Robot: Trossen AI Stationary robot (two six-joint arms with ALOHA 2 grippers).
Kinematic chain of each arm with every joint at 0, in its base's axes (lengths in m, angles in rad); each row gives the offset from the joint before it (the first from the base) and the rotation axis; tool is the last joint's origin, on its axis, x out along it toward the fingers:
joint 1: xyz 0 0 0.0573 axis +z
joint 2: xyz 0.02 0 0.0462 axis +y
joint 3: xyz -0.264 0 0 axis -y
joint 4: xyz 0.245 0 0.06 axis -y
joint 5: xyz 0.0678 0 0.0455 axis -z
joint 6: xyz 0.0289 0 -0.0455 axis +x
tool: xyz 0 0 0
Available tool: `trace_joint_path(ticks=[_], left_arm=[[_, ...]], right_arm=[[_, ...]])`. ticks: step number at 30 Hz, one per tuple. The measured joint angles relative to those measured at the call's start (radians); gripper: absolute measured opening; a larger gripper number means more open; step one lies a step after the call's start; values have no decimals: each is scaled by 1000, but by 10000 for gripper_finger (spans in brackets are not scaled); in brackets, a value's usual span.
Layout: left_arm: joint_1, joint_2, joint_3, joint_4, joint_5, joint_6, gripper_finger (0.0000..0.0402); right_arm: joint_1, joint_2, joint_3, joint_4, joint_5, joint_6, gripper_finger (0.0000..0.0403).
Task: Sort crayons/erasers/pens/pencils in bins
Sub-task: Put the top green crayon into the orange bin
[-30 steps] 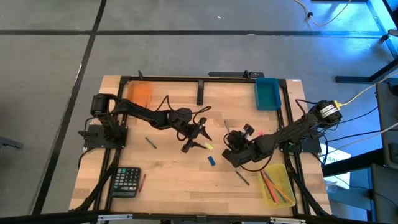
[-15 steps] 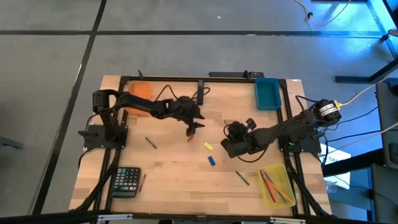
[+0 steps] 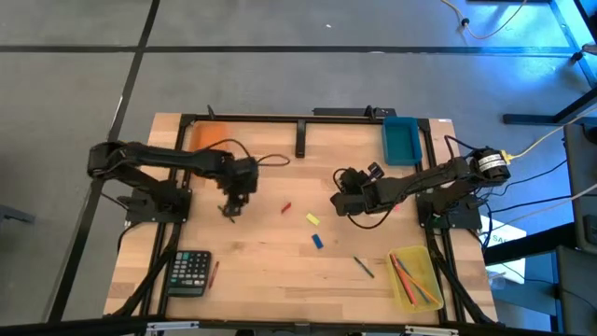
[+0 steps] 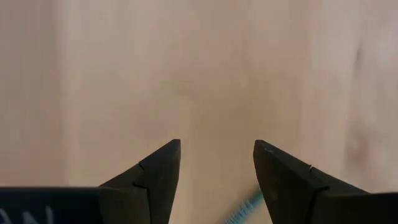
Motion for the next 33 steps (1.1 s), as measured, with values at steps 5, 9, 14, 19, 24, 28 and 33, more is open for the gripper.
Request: trace_joint_path(ticks=[5, 9, 14, 19, 24, 28, 33], left_arm=[[-70, 18, -76, -60, 2, -43, 196], [-133, 34, -73, -38, -2, -61, 196], [-153, 46, -74, -55, -53, -150, 195], [-168, 46, -74, -130, -66, -273, 195], [-205, 46, -100, -104, -77, -276, 195], [-213, 55, -126, -65, -113, -278, 195], [-212, 107, -124, -47, -190, -325, 191]], right_arm=[[-23, 0, 0, 53, 3, -76, 115], [-40, 0, 0, 103, -4, -153, 115], [-55, -1, 0, 116, -28, -204, 115], [-64, -1, 0, 116, -29, -220, 115], [-78, -1, 0, 125, -31, -237, 115], [-86, -1, 0, 132, -36, -255, 115], [-101, -1, 0, 136, -38, -294, 115]])
